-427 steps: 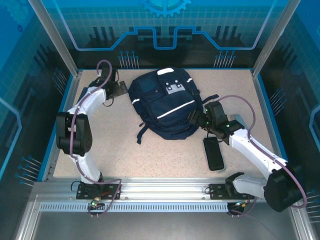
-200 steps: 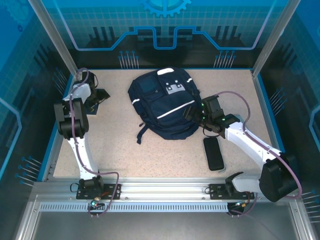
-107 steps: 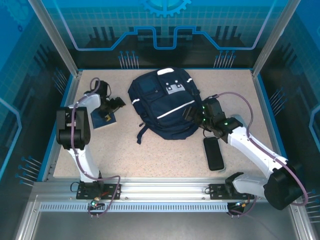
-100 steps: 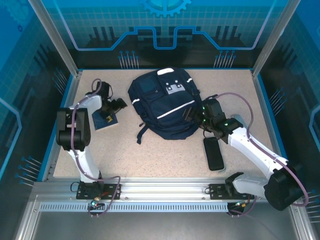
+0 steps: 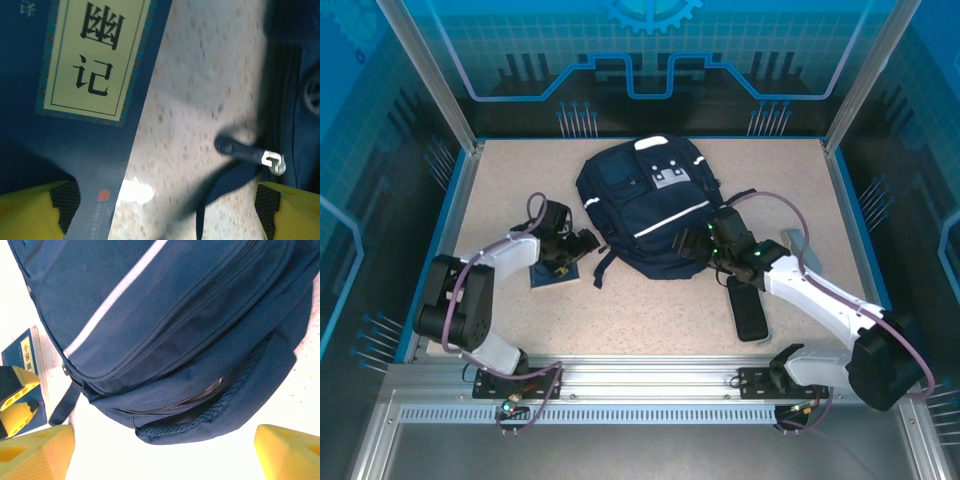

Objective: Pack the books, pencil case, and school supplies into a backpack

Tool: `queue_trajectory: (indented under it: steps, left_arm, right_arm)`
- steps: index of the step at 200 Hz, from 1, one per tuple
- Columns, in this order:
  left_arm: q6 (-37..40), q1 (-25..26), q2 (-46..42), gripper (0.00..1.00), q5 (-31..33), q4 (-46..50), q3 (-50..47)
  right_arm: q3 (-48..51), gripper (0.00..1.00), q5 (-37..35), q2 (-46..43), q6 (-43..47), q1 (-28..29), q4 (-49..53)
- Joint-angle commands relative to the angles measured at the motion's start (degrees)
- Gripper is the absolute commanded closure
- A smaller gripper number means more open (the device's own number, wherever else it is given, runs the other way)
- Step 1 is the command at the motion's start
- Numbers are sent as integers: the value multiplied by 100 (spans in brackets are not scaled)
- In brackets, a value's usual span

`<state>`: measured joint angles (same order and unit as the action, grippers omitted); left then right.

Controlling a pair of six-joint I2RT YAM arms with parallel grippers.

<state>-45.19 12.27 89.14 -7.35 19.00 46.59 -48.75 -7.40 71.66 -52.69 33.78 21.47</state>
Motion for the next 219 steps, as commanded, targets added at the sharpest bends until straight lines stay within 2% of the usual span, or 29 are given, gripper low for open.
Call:
queue_trajectory:
  steps: [1, 35, 65, 87, 102, 121, 134, 158, 219]
  left_arm:
    - [-634, 414, -73, 6, -204, 859, -681]
    - [-719, 545, -930, 4, -452, 999, -612]
    - [65, 451, -1170, 1, -89, 1629, 316]
    - [568, 41, -1065, 1, 87, 1930, 708]
    - [761, -453, -1068, 1, 138, 1911, 699]
    - [826, -1130, -1127, 2, 143, 1809, 579]
    - [794, -1410, -1169, 3, 255, 1655, 443]
    - [749, -1632, -1069, 6, 463, 1439, 253]
    - [730, -1728, -475, 18, 255, 917, -156]
  right_arm:
    - [-407, 7, -143, 323, 124, 297, -104]
    - [-712, 11, -106, 809, 261, 709, -182]
    - [-1225, 12, -310, 1387, 409, 1173, -172]
    - [-1976, 16, -271, 2096, 584, 1466, 110]
    - [-2532, 19, -170, 2636, 675, 1661, 263]
    - [-3246, 28, 137, 3370, 700, 1831, 347]
    - [-3683, 34, 360, 3849, 714, 1907, 377]
    - [-4322, 40, 485, 4515, 733, 1986, 429]
    - [-5968, 50, 982, 6002, 828, 2008, 1136]
